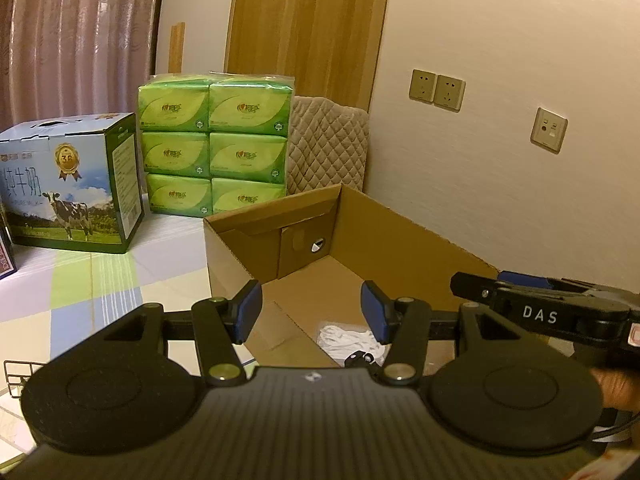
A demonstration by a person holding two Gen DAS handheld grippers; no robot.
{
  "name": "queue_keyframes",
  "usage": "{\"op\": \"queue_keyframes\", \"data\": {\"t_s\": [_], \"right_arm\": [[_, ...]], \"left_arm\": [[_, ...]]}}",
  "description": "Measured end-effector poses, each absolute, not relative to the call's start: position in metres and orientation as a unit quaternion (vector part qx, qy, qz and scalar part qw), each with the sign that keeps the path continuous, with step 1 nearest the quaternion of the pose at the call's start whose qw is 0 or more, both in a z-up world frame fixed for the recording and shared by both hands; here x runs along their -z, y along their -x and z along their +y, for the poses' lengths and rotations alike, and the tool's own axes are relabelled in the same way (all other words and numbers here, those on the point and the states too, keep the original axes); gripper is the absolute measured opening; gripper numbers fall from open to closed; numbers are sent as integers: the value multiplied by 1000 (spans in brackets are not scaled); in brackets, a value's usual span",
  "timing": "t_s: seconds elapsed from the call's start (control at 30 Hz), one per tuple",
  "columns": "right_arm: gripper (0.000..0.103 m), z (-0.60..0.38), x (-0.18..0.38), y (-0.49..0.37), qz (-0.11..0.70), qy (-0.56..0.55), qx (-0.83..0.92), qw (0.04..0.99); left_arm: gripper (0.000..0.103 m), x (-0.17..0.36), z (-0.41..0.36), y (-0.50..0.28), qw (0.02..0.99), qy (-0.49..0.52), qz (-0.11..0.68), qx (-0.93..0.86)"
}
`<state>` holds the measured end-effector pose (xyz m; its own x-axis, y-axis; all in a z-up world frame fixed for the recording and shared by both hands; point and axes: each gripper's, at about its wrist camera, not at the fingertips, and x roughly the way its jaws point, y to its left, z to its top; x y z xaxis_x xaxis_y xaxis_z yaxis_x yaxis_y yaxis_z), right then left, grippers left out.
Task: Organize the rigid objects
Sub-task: 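Move both open tools back from the box to the remaining objects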
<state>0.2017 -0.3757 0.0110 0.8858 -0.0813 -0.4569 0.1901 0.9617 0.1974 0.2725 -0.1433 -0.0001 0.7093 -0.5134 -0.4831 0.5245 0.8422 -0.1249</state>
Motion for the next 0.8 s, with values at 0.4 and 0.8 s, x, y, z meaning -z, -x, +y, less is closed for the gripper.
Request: {"op": "queue_keyframes", "data": {"t_s": [0.4, 0.8], "right_arm": [[65, -350, -16, -206, 215, -112, 46, 969], [65, -262, -24, -217, 186, -80, -54, 978]], "left_arm": [[49, 0, -105, -267, 938, -7, 255, 236], [50, 7, 29, -263, 960, 24, 262, 90]]}}
